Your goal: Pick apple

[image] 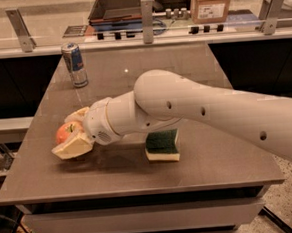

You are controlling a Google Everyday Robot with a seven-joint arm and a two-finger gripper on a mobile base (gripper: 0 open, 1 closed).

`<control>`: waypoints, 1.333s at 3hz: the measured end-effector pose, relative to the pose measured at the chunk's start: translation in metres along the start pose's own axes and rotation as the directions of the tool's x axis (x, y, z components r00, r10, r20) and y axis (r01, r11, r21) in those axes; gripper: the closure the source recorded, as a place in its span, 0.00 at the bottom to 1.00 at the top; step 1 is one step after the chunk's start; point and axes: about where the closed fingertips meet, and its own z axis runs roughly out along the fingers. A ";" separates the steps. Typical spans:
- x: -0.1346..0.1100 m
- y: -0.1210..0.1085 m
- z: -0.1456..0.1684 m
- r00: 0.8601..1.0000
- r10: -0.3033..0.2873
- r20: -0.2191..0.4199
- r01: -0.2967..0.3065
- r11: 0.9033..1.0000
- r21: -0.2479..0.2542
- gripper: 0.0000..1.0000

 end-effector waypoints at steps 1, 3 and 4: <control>-0.009 -0.006 0.000 1.000 -0.014 0.028 0.015 1.000 -0.016 1.00; -0.038 -0.028 -0.011 0.995 -0.034 0.096 0.037 0.999 -0.029 1.00; -0.061 -0.032 -0.021 0.991 -0.067 0.114 0.070 0.997 -0.027 1.00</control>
Offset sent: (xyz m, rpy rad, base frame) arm 0.0334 -0.0022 0.0419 0.1150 -0.0282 0.0476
